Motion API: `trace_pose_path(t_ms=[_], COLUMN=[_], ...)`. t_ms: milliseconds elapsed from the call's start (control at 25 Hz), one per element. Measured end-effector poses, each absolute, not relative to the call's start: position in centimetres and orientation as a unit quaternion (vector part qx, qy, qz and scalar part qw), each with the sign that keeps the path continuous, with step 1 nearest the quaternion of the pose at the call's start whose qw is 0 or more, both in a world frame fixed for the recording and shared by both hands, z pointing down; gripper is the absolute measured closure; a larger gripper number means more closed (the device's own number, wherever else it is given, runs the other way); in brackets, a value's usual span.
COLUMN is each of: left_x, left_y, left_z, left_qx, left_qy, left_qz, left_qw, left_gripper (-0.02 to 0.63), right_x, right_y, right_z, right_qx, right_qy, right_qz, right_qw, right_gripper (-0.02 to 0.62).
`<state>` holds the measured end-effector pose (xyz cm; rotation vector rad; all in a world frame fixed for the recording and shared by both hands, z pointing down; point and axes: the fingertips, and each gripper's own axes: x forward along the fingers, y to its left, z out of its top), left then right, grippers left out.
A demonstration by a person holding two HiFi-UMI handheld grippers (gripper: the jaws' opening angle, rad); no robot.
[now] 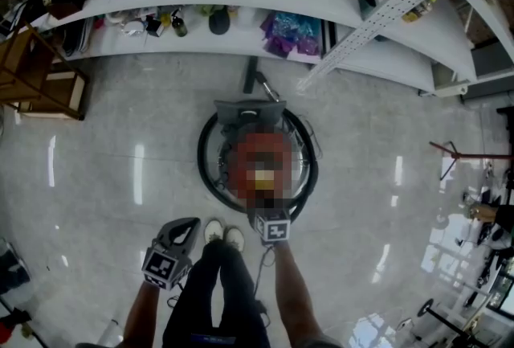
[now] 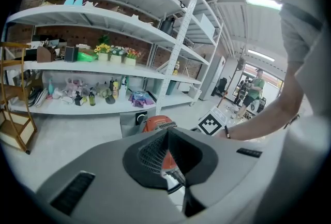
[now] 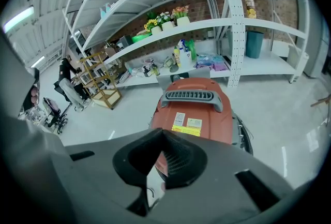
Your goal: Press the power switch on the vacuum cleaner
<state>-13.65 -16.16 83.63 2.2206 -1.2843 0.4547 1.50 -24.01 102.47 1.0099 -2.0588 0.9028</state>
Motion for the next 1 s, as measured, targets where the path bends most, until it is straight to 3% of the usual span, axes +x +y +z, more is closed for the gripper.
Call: trace_pose_path(t_ms=[1000], left_x=[-9.8], left_y=[-13.5], left_z=[69.6], left_qx=[0.843], left_qy=[-0.473], left_qz=[0.143], left_qw=[0.211], left_gripper=[0.598], right_x=[4.8], right_y=[-21.1], right_z=[86.6], right_qx=[0.426], right_qy=[-0.802], right_qz=[0.314], right_qw=[0.277], right_gripper=[0.583])
